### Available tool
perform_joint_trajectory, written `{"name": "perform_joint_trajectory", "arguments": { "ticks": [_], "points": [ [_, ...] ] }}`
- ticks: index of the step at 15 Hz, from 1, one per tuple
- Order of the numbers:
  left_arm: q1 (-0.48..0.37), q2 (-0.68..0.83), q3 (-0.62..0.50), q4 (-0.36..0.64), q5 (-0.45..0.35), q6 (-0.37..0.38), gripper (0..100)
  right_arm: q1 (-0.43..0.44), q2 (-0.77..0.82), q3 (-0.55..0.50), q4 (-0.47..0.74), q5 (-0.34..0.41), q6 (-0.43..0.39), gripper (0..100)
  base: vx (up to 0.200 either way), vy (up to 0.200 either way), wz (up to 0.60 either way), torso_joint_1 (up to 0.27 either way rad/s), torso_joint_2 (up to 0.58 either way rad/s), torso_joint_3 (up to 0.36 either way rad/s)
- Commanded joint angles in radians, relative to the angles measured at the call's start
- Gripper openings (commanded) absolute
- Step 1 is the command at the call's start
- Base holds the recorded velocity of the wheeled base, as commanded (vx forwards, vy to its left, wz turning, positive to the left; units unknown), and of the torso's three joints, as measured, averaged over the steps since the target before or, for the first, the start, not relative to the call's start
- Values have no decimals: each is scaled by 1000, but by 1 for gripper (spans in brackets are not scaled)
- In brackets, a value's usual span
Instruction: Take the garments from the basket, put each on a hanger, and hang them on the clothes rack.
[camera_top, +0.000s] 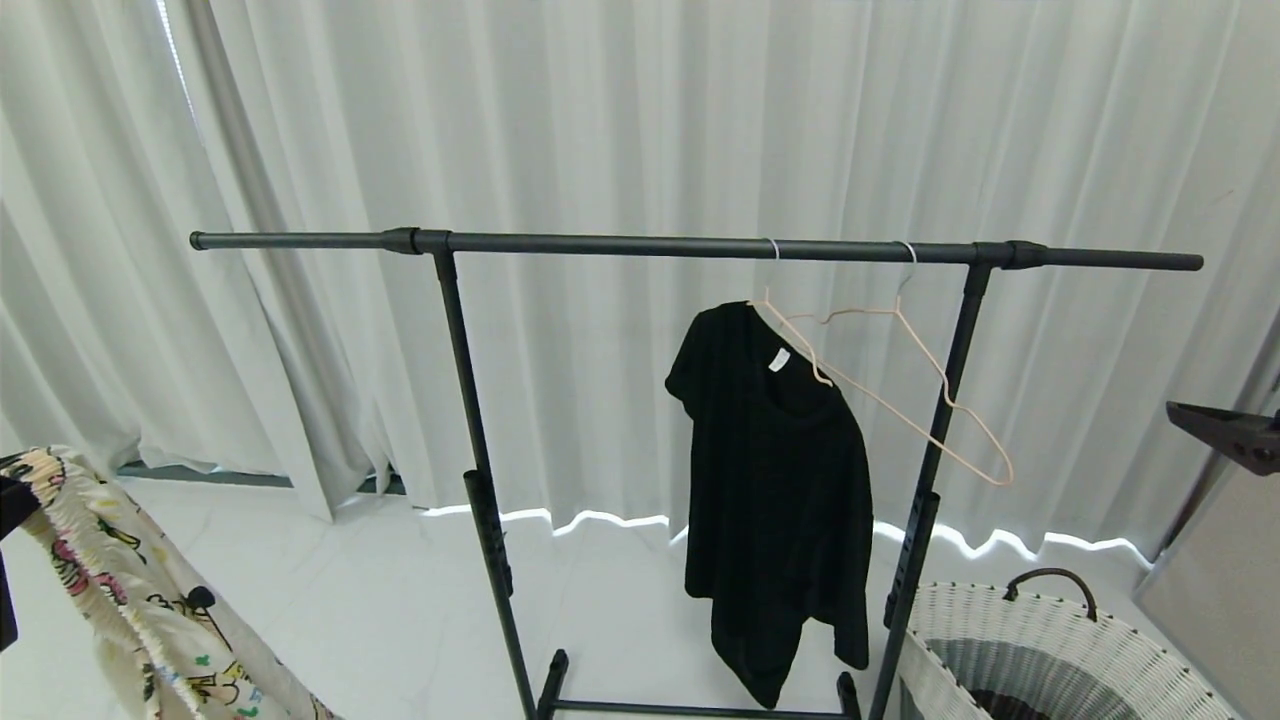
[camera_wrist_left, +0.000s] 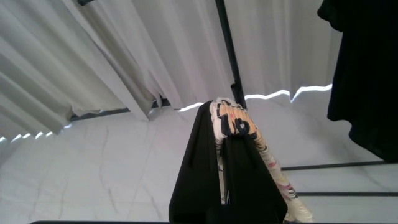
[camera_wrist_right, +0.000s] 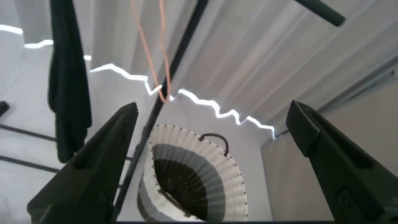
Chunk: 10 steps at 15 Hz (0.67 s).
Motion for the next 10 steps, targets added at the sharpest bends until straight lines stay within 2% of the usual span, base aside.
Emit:
{"name": "perform_joint_trajectory", "arguments": {
  "ticks": [1, 7, 10],
  "points": [
    [0, -5, 0, 0, -1, -1, 0, 0, 2, -2, -2, 31, 1, 100, 200, 0, 0, 2, -2, 2],
    [-5, -5, 0, 0, -2, 5, 0, 0, 31, -1, -34, 46, 1, 100, 200, 0, 0, 2, -3, 2],
    [-6, 0, -3, 0, -2, 5, 0, 0, 60, 1, -49, 101, 0, 100, 200, 0, 0, 2, 2, -4]
  ]
}}
